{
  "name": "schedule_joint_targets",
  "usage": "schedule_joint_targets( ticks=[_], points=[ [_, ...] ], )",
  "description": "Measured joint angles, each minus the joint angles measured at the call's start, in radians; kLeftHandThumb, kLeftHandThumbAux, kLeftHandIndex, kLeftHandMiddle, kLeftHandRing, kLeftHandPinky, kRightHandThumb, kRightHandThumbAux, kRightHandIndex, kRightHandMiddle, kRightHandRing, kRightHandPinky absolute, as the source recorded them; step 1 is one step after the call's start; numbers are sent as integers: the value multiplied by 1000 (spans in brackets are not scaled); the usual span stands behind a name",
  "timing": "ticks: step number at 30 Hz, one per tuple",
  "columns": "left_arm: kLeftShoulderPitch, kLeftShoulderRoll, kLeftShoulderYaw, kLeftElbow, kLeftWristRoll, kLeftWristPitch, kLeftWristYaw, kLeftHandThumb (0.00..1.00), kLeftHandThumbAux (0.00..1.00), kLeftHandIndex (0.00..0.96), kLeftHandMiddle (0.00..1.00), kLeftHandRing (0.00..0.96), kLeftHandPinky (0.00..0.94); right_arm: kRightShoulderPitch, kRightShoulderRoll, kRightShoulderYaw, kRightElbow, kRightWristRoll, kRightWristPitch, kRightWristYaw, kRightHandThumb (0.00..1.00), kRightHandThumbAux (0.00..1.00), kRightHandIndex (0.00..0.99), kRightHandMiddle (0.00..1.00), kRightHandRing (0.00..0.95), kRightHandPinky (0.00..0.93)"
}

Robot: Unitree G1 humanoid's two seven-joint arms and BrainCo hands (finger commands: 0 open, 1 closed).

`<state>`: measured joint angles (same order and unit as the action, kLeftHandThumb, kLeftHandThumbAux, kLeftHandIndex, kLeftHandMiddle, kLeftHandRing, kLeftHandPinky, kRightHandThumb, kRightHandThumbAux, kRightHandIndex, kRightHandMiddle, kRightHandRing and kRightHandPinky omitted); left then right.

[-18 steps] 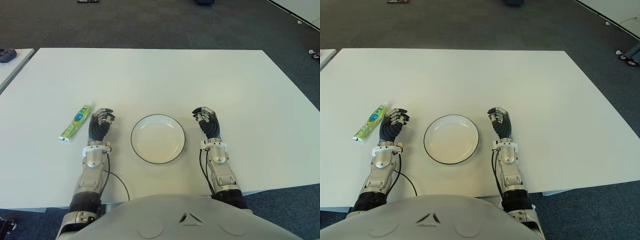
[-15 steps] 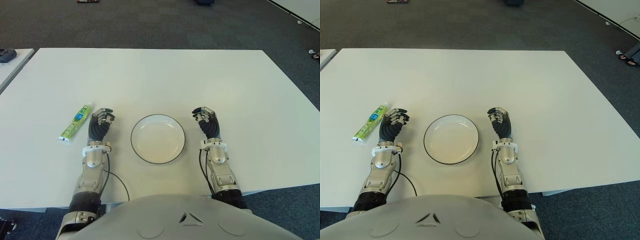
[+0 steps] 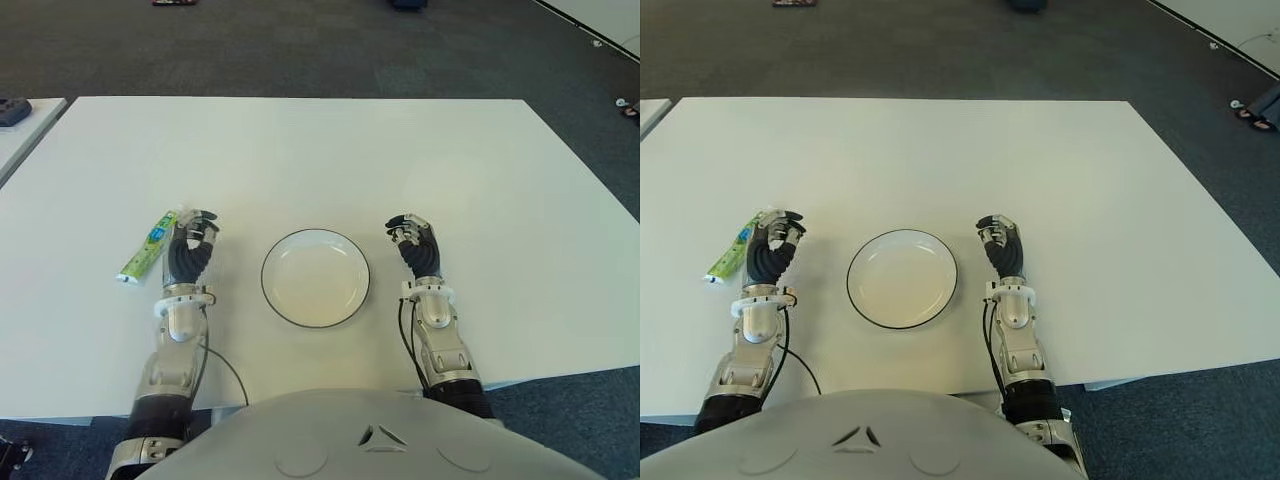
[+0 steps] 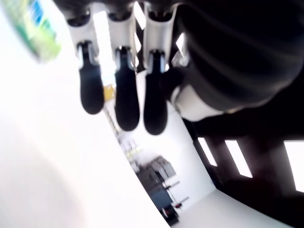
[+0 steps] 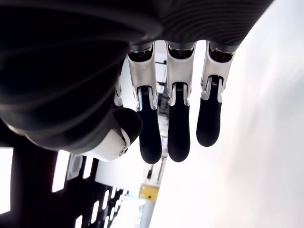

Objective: Put the toothpaste on the table into the plate.

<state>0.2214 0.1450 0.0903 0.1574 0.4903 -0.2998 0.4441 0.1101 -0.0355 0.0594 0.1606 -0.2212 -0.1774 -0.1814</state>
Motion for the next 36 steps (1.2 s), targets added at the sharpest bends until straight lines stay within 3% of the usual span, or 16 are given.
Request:
schedule_joint_targets(
  ticks=[3, 7, 9, 10, 16, 23, 26, 36],
  points=[
    [-1, 1, -9, -1, 126, 75, 112, 697, 723, 423, 449, 453, 441, 0, 0, 0, 0, 0, 0, 0, 711, 731, 419, 451, 441, 441],
    [-8, 3, -35, -3, 252, 188, 208, 686, 720, 410, 305, 304, 314, 0, 3, 0, 3, 0, 0, -1, 710, 731, 419, 453, 442, 445],
    [-14, 6, -43, -4, 283, 230, 219, 558, 668, 301, 252, 260, 281, 0, 6, 1, 4, 0, 0, -1, 710, 731, 419, 454, 443, 445],
    [-18, 10, -46, -4, 292, 248, 221, 541, 600, 243, 219, 232, 270, 0, 7, 1, 4, 0, 0, -1, 710, 731, 419, 455, 444, 445],
    [-52, 20, -44, -4, 308, 347, 234, 570, 415, 120, 142, 160, 251, 0, 7, 1, 8, -4, 0, -6, 711, 731, 419, 454, 444, 446],
    [-89, 34, -33, 13, 303, 419, 244, 628, 318, 60, 98, 131, 244, -1, 7, 1, 8, -8, 3, -12, 711, 732, 419, 448, 438, 437],
    [-105, 49, -32, 29, 303, 450, 243, 626, 277, 15, 72, 111, 192, -1, 7, 0, 8, -8, 3, -13, 711, 732, 419, 446, 436, 438],
    [-154, 99, -57, 93, 306, 550, 237, 592, 199, 0, 4, 11, 19, -1, 8, 0, 9, -7, 3, -15, 712, 732, 418, 441, 430, 434]
  ],
)
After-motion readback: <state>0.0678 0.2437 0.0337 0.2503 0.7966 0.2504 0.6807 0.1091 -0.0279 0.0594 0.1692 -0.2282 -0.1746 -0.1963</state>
